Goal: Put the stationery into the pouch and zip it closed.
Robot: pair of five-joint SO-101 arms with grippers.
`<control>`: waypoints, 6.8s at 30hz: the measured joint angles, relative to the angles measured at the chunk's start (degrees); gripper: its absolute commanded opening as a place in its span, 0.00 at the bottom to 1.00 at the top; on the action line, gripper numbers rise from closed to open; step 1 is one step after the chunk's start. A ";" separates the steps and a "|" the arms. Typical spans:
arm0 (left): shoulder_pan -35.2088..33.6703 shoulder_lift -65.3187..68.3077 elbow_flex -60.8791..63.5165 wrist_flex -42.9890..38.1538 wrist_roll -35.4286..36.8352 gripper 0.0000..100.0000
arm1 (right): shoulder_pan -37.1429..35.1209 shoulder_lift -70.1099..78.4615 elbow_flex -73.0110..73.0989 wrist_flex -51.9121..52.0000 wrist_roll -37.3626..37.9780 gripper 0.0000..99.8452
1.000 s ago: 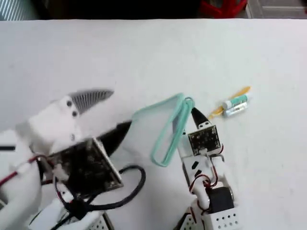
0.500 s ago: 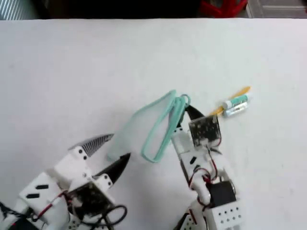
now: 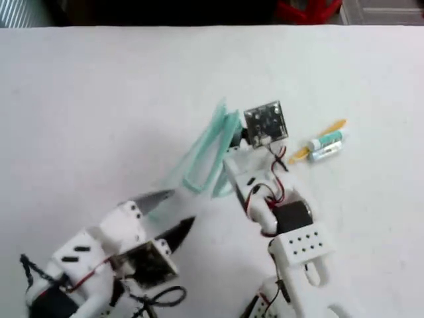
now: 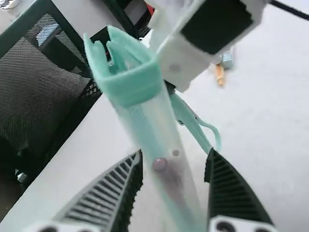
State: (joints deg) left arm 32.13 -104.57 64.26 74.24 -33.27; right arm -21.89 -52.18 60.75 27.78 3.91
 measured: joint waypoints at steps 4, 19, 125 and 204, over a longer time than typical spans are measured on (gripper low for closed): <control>-6.68 0.70 8.26 -11.96 5.27 0.22 | -0.88 0.00 0.00 0.00 0.00 0.02; -13.19 0.09 19.69 -28.75 10.46 0.18 | -5.19 0.35 0.00 -0.53 -0.09 0.02; -16.00 -0.35 28.57 -43.43 19.52 0.15 | 34.29 65.58 -60.13 33.67 -19.34 0.02; -17.49 0.44 32.00 -46.68 26.11 0.23 | -19.43 5.45 -26.90 17.93 3.25 0.24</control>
State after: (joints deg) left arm 14.64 -104.13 96.26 27.56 -7.16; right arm -41.32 -46.73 33.85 45.71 7.16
